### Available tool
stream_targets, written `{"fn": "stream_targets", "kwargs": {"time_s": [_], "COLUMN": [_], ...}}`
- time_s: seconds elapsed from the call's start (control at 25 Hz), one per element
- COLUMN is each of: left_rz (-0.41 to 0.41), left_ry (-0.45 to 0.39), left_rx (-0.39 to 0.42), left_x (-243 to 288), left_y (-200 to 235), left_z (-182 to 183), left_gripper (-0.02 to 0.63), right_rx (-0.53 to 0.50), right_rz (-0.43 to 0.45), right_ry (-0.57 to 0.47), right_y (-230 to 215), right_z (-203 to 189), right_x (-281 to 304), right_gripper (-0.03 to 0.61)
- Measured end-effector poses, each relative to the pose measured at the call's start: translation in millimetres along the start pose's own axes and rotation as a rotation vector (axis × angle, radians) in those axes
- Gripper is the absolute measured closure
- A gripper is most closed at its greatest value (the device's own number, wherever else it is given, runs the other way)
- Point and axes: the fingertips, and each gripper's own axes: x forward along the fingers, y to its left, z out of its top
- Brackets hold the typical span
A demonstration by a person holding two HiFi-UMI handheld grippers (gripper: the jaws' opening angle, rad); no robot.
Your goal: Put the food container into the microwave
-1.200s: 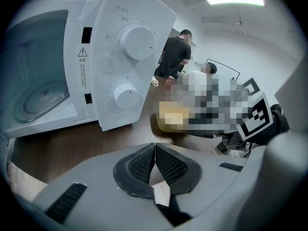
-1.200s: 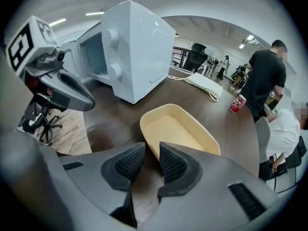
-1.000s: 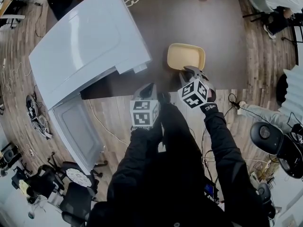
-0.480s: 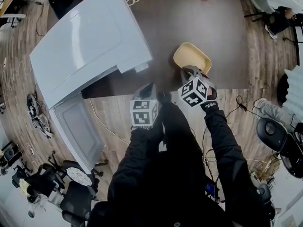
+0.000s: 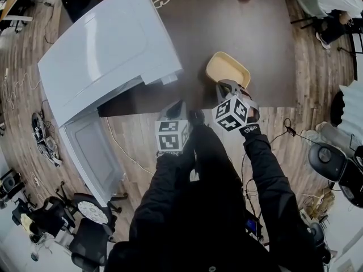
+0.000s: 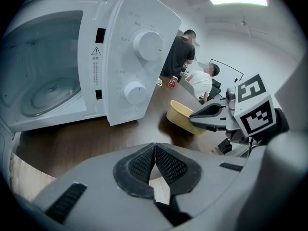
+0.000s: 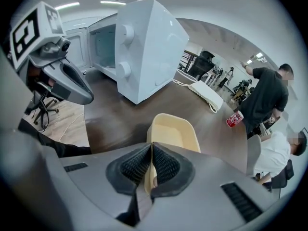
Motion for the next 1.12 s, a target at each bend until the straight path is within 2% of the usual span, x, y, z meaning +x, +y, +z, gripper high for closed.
{"fn": "stream_targets", "kwargs": {"time_s": [0.56,1.12], "left_rz": [0.031,0.114], "left_ry": [-0.060,-0.137], "left_rx": [-0.042,-0.143], "left_x": [-25.7,-80.6], "left_y": [8.5,38.5], "left_z": [2.1,-13.8], "left_gripper": [0.580,0.580], "right_rx": [-0.084,-0.250], "right_rz": [-0.042,0.060], "right_ry": [-0.055,-0.131], "right_y": [16.7,92.9], "right_z": [27.5,64.8], "right_x": [-39.5,-85.2], "right_gripper": [0.552,0.552]}}
